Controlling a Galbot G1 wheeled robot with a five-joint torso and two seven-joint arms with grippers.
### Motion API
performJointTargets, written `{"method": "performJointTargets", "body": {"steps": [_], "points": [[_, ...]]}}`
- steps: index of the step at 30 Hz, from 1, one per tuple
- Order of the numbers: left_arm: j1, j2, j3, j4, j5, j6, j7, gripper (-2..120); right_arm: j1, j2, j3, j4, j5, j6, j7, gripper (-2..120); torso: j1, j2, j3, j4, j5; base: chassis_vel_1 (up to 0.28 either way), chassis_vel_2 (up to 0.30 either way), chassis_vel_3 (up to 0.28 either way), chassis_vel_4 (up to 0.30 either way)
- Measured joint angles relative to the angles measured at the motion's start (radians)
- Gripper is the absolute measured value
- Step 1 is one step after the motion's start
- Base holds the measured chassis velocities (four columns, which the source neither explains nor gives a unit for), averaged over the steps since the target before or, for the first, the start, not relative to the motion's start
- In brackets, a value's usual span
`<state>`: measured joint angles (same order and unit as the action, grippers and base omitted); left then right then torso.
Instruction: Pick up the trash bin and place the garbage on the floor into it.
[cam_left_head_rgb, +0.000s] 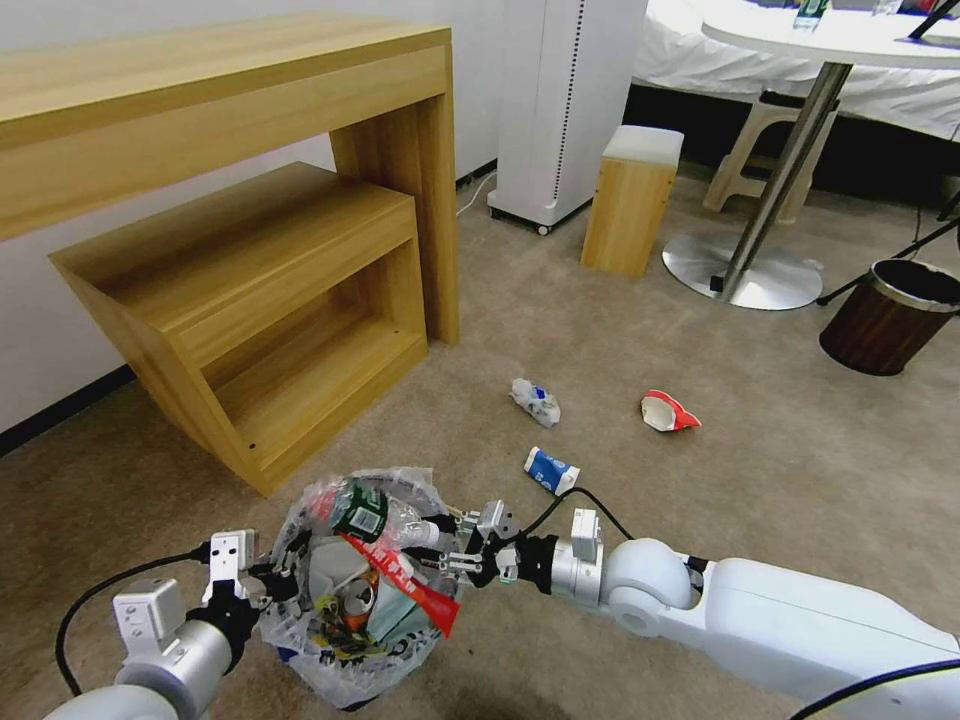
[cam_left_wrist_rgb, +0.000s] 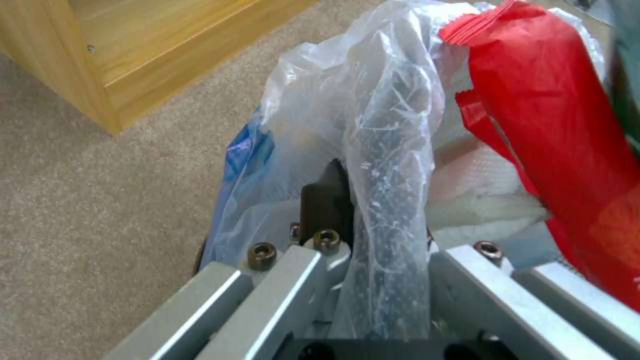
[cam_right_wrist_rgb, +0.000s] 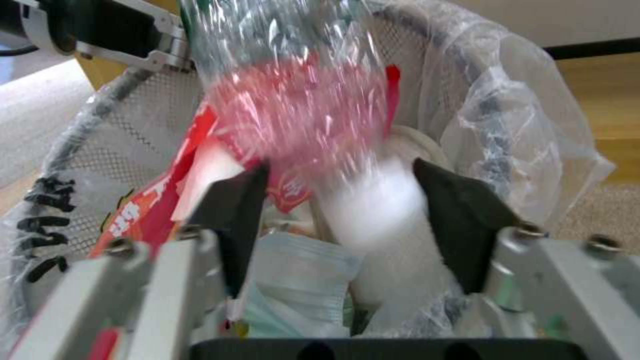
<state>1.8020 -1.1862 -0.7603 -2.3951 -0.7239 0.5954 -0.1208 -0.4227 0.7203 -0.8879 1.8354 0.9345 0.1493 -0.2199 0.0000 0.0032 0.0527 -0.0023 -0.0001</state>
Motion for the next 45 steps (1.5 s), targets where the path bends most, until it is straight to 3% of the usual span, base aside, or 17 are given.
{"method": "performJointTargets", "body": {"steps": [7, 10, 26, 38, 45], "points": [[-0.003, -0.004, -0.001, 0.005, -0.001, 0.0, 0.0, 1, 0.013, -0.003, -0.002, 0.009, 0.001, -0.002, 0.005, 92, 0.0, 0.0, 0.0, 0.0, 0.0001, 0.0, 0.0, 0.0, 0.0], [-0.003, -0.005, 0.001, 0.007, -0.001, 0.0, 0.0, 1, 0.014, -0.003, -0.001, 0.011, 0.001, -0.002, 0.006, 99, 0.0, 0.0, 0.0, 0.0, 0.0, 0.0, 0.0, 0.0, 0.0], [-0.004, 0.01, 0.009, 0.037, -0.008, -0.002, -0.001, 1, -0.014, 0.024, 0.073, 0.047, 0.031, -0.013, 0.056, 100, 0.0, 0.0, 0.0, 0.0, 0.0001, 0.0, 0.0, 0.0, 0.0], [-0.009, 0.062, 0.003, 0.082, -0.097, 0.044, -0.07, 1, -0.062, -0.017, 0.188, 0.089, 0.063, -0.016, 0.061, 100, 0.0, 0.0, 0.0, -0.0001, 0.0001, 0.0, 0.0, 0.0, 0.0], [-0.012, 0.12, 0.007, 0.136, -0.214, 0.073, -0.145, 1, -0.166, -0.085, 0.311, 0.097, 0.043, -0.013, 0.057, 100, 0.0, 0.0, 0.0, -0.0003, -0.0001, 0.0, 0.0, 0.0, 0.0]]}}
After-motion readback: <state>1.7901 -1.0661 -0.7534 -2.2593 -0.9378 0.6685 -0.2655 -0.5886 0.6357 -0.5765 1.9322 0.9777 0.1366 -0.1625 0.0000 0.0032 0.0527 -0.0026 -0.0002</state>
